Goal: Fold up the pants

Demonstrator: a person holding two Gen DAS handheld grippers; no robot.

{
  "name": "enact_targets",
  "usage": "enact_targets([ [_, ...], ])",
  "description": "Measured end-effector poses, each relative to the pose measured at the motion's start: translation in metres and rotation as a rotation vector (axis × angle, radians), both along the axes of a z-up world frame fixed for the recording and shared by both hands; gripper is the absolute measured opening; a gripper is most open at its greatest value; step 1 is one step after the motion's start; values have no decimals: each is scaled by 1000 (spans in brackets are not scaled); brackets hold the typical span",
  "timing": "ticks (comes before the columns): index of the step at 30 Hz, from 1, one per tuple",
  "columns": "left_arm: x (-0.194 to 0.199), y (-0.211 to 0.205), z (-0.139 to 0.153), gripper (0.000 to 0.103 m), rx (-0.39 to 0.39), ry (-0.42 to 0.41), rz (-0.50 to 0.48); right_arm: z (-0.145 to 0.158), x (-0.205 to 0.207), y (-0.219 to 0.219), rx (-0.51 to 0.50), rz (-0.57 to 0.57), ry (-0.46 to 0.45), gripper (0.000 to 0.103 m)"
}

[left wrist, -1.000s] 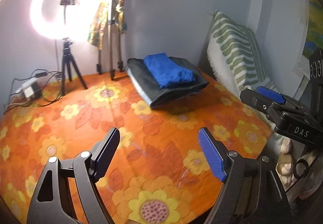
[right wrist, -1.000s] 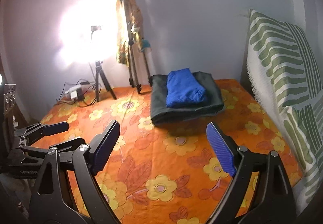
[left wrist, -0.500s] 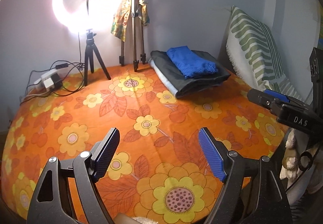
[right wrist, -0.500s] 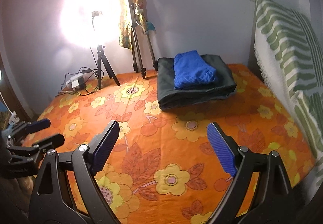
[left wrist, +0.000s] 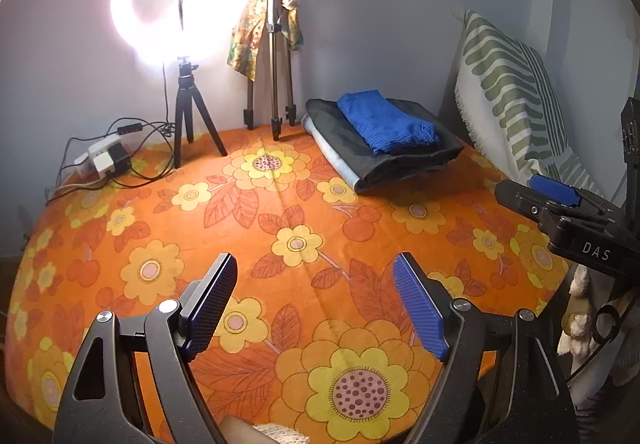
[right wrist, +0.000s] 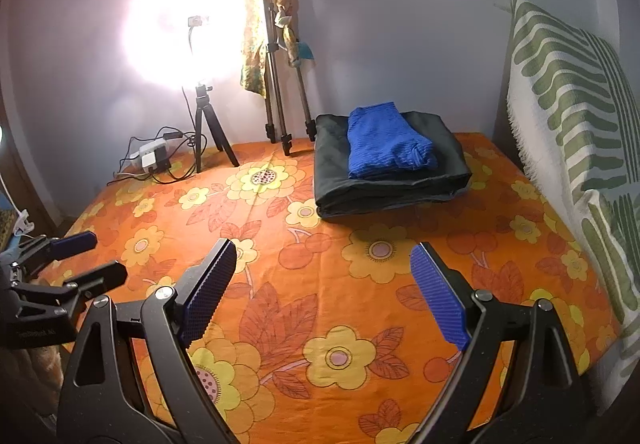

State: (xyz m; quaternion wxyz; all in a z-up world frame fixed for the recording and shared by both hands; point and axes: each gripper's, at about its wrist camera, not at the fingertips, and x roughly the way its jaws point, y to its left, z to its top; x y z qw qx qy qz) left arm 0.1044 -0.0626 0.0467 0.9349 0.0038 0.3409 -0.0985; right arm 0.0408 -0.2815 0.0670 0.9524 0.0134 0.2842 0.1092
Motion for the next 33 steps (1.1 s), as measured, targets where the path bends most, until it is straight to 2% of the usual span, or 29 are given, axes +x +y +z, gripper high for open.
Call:
enact_targets([
  [33,-5,-6,5,81,22,-16,-4,-8,1,0,-14,2,20,92],
])
